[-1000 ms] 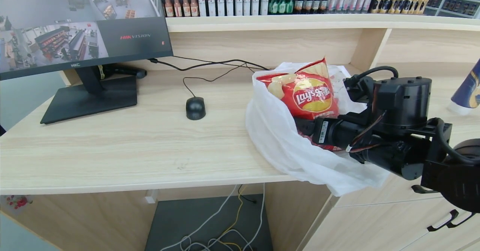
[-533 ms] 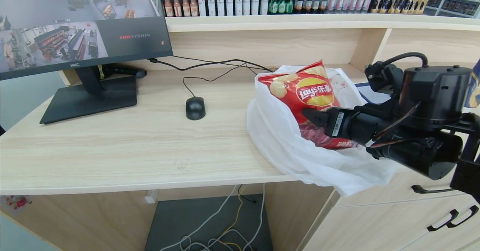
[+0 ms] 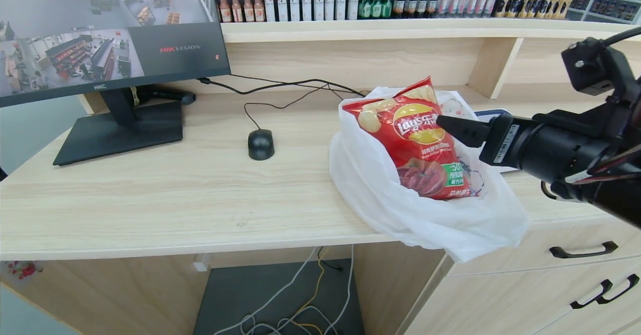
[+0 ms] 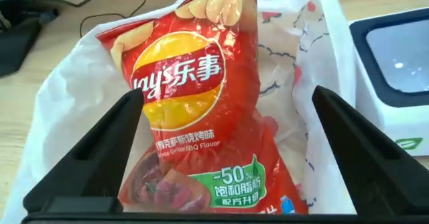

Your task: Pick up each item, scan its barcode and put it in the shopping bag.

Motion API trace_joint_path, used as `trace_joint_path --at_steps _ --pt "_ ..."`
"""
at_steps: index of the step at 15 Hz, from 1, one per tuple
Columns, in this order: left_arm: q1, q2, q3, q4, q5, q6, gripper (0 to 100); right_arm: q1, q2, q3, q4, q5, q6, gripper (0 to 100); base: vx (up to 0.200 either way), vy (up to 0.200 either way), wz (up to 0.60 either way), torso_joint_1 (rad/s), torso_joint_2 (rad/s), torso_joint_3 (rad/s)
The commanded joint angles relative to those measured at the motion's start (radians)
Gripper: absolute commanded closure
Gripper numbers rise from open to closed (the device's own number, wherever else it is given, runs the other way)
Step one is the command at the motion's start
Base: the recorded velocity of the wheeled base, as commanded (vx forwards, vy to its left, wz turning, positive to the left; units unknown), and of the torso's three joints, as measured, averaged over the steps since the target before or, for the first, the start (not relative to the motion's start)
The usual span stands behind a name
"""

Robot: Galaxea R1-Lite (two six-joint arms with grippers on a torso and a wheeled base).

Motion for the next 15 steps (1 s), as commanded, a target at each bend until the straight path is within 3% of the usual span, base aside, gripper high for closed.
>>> trace_joint_path --at_steps 1,5,7,8,10,13,15 --pt "0.0 0.0 0.0 0.0 0.0 0.0 0 0.002 -0.103 0.037 -0.002 0.005 -0.024 0 0.0 0.0 0.0 0.0 0.0 0.0" --pt "0.0 0.0 0.0 0.0 0.0 0.0 0 0.004 -0.203 0.058 -0.008 0.005 -0.045 0 0.0 0.0 0.0 0.0 0.0 0.0" --pt "0.0 0.0 0.0 0.0 0.0 0.0 0 0.021 -0.274 0.141 -0.033 0.009 -0.062 0 0.0 0.0 0.0 0.0 0.0 0.0" --pt "0.0 0.0 0.0 0.0 0.0 0.0 0 0.03 -0.286 0.19 -0.116 0.013 -0.068 0 0.0 0.0 0.0 0.0 0.0 0.0" --pt "0.0 0.0 0.0 0.0 0.0 0.0 0 0.03 -0.209 0.261 -0.444 0.016 -0.096 0 0.0 0.0 0.0 0.0 0.0 0.0" --pt "0.0 0.0 0.0 0.0 0.0 0.0 0 0.025 -0.067 0.387 -0.863 0.125 -0.171 0 0.0 0.0 0.0 0.0 0.0 0.0" --pt "0.0 0.0 0.0 0.0 0.0 0.0 0 0.022 -0.021 0.416 -0.945 0.134 -0.203 0 0.0 0.0 0.0 0.0 0.0 0.0"
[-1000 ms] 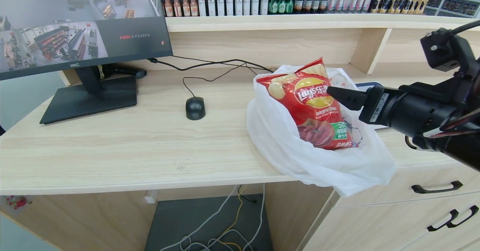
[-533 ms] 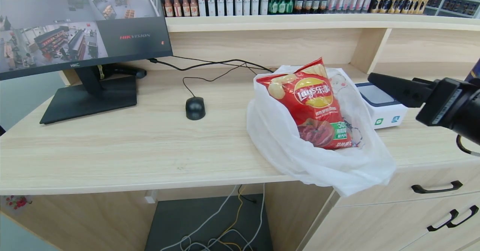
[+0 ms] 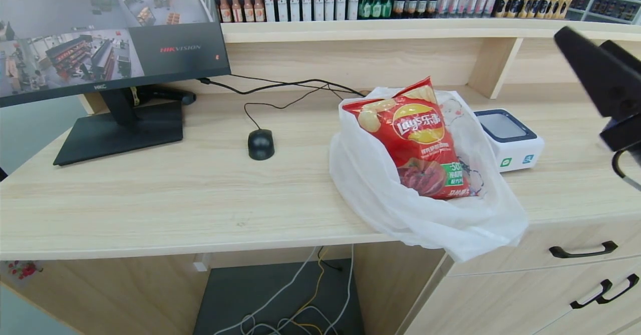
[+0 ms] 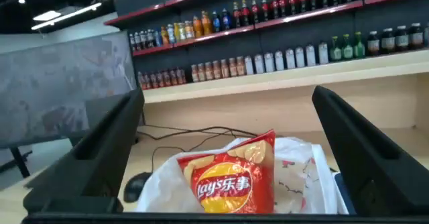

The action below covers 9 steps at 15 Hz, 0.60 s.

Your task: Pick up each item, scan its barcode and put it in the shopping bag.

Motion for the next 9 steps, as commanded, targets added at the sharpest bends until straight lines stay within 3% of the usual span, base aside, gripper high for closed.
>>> trace_joint_path --at_steps 1,3,9 --pt "0.0 0.0 0.0 0.0 0.0 -0.001 0 -0.016 0.095 0.023 -0.034 0.008 -0.024 0 0.0 0.0 0.0 0.0 0.0 0.0" --pt "0.0 0.0 0.0 0.0 0.0 0.001 0 -0.078 0.136 -0.017 -0.035 0.013 -0.072 0 0.0 0.0 0.0 0.0 0.0 0.0" --pt "0.0 0.0 0.0 0.002 0.0 0.002 0 -0.123 0.174 0.046 -0.06 0.011 -0.085 0 0.0 0.0 0.0 0.0 0.0 0.0"
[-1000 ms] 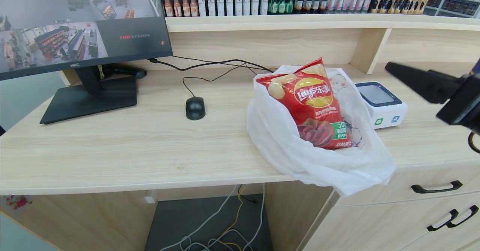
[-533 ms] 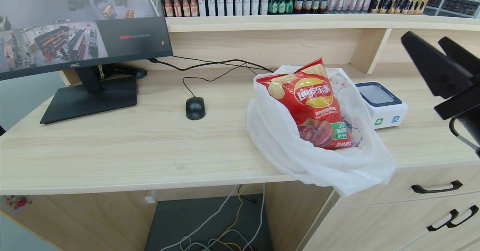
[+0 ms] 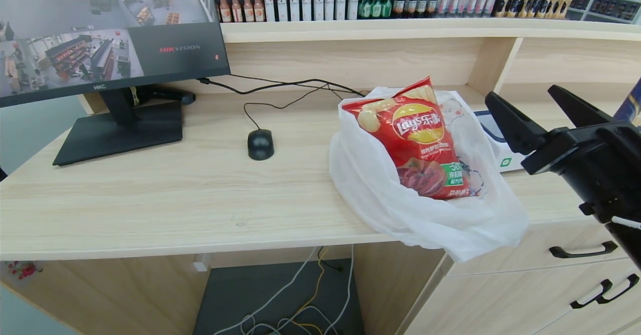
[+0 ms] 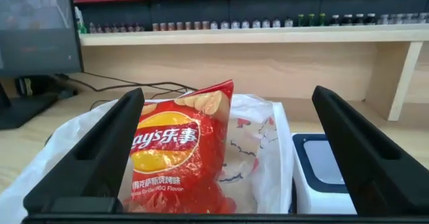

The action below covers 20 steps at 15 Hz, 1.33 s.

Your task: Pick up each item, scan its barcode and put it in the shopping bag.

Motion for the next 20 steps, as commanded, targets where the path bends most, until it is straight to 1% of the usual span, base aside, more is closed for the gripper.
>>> trace_joint_path --at_steps 1,3,12,15,20 --pt "0.0 0.0 0.0 0.0 0.001 0.001 0 -0.002 0.011 0.012 -0.002 0.002 0.003 0 0.0 0.0 0.0 0.0 0.0 0.0" --pt "0.0 0.0 0.0 0.0 0.001 0.0 0 -0.002 0.006 0.013 -0.005 0.002 0.008 0 0.0 0.0 0.0 0.0 0.0 0.0" --pt "0.0 0.0 0.0 0.0 0.001 -0.002 0 -0.002 -0.043 0.035 -0.016 0.003 0.008 0 0.0 -0.2 0.0 0.003 0.0 0.003" --pt "0.0 0.0 0.0 0.0 0.001 -0.003 0 -0.002 -0.086 0.078 -0.018 0.003 0.006 0 0.0 -0.2 0.0 0.002 0.0 0.001" --pt "0.0 0.0 0.0 0.0 0.001 -0.003 0 0.015 -0.198 0.196 -0.016 0.002 0.006 0 0.0 -0.2 0.0 0.001 0.0 0.001"
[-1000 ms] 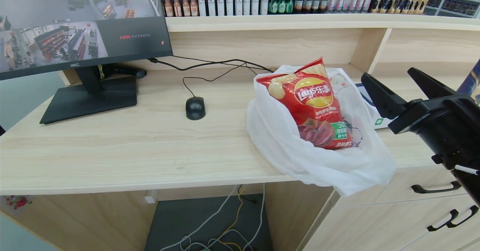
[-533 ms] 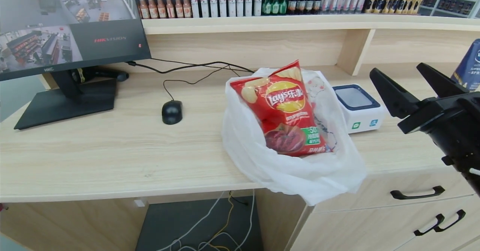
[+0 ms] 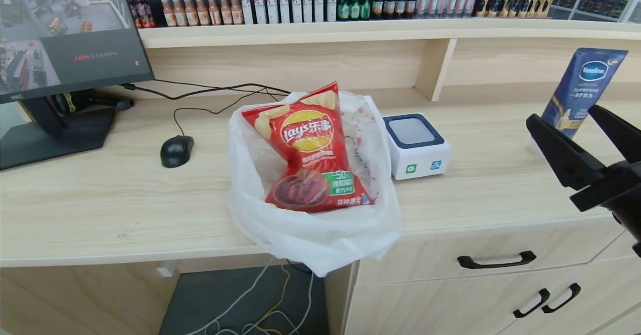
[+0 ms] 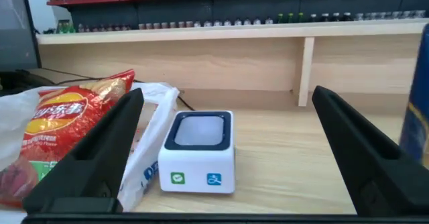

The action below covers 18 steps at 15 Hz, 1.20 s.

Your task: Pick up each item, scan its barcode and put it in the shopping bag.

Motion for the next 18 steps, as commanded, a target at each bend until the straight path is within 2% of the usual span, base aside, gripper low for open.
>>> trace_joint_path --at_steps 1,7,10,18 --pt "0.0 0.0 0.0 0.0 0.0 -0.002 0 0.013 -0.043 0.035 0.001 -0.001 -0.001 0 0.0 -0.2 0.0 0.007 0.01 -0.002" --pt "0.0 0.0 0.0 0.0 0.0 -0.002 0 0.03 -0.045 0.064 0.003 0.001 -0.004 0 0.0 -0.2 0.0 0.004 0.0 0.002" --pt "0.0 0.0 0.0 0.0 0.0 -0.002 0 0.068 -0.059 0.079 0.007 -0.004 -0.003 0 0.0 -0.2 0.0 0.007 0.01 0.002" --pt "0.002 0.0 0.0 0.0 0.0 -0.002 0 0.071 -0.042 0.102 0.022 -0.005 -0.004 0 0.0 -0.2 0.0 0.002 0.0 0.003"
